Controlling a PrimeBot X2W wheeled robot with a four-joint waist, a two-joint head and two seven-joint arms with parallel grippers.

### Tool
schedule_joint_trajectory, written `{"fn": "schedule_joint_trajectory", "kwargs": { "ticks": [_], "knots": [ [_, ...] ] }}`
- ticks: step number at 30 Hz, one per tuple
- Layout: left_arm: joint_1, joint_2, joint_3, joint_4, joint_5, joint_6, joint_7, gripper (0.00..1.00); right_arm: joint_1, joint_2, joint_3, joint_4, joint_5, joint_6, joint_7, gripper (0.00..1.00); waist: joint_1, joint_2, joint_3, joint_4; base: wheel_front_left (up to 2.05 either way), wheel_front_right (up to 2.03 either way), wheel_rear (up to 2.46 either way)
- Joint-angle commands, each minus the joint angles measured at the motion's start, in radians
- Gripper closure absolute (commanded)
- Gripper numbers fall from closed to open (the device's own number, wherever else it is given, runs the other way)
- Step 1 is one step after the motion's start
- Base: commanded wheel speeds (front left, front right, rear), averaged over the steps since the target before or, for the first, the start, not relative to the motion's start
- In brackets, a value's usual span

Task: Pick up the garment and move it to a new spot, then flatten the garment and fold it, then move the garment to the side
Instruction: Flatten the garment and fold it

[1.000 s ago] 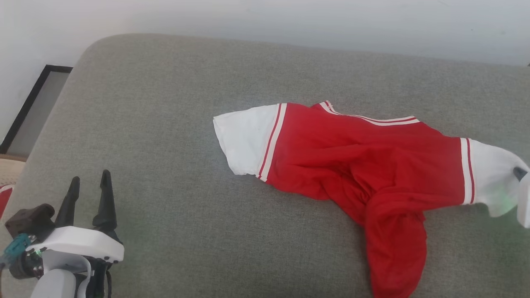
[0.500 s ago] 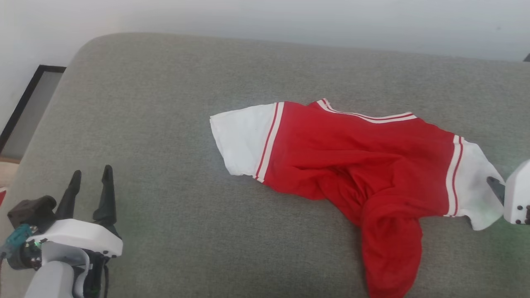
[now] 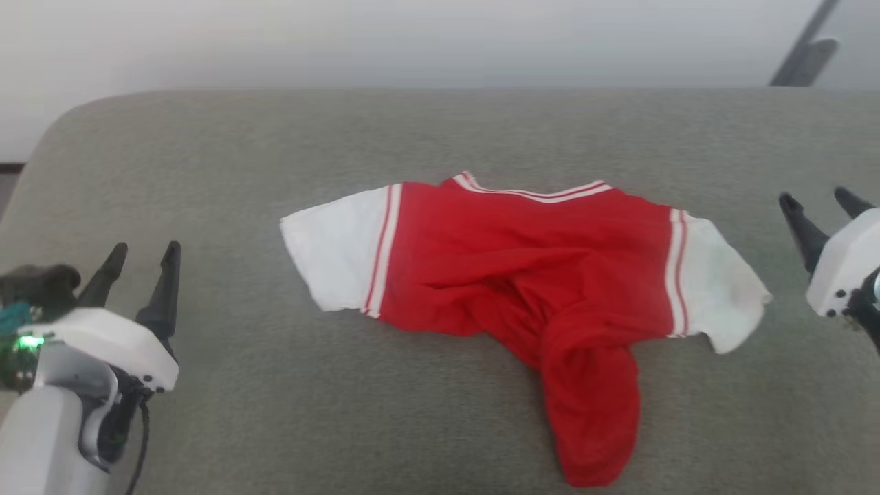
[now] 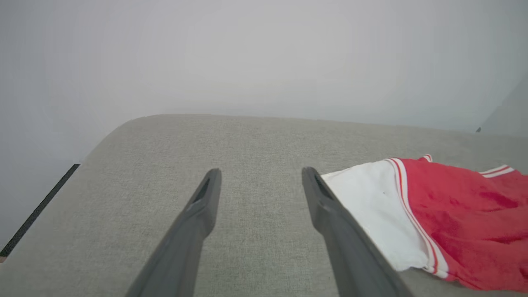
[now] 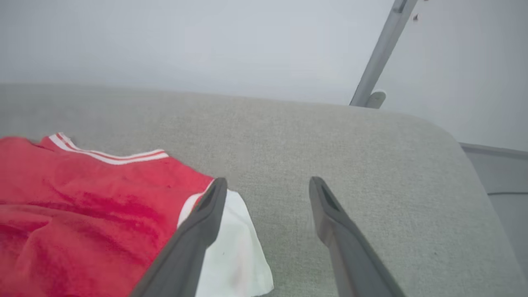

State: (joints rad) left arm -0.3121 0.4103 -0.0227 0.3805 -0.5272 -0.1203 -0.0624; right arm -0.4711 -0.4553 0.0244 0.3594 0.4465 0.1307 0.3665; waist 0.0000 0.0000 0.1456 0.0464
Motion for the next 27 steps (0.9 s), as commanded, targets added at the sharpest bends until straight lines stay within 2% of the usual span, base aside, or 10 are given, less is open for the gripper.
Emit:
{"fn": "schedule_joint_trajectory", "kwargs": {
  "ticks": [1, 8, 14, 23, 27],
  "knots": [
    [-0.02, 0.017, -0.012, -0.009, -0.003, -0.005, 0.03, 0.0, 0.018, 0.028, -0.018, -0.023, -0.018, 0.0, -0.033, 0.0, 0.0, 0.0, -0.008, -0.04, 0.0, 0.0, 0.0],
    [-0.098, 0.081, -0.059, -0.019, -0.068, -0.009, 0.211, 0.0, 0.061, 0.175, -0.102, -0.146, -0.112, 0.0, -0.163, 0.0, 0.0, 0.0, -0.004, -0.138, 0.0, 0.0, 0.0],
    [-0.198, 0.111, -0.106, 0.024, -0.119, -0.008, 0.403, 0.0, 0.102, 0.273, -0.119, -0.215, -0.167, 0.0, -0.228, 0.0, 0.0, 0.0, 0.015, -0.199, 0.0, 0.0, 0.0],
    [-0.35, 0.115, -0.212, 0.157, -0.101, 0.022, 0.701, 0.0, 0.137, 0.324, -0.107, -0.25, -0.184, 0.0, -0.217, 0.0, 0.0, 0.0, 0.063, -0.247, 0.0, 0.0, 0.0],
    [-0.39, 0.119, -0.238, 0.199, -0.085, 0.034, 0.765, 0.0, 0.134, 0.331, -0.107, -0.254, -0.18, 0.0, -0.209, 0.0, 0.0, 0.0, 0.085, -0.257, 0.0, 0.0, 0.0]
  ]
}}
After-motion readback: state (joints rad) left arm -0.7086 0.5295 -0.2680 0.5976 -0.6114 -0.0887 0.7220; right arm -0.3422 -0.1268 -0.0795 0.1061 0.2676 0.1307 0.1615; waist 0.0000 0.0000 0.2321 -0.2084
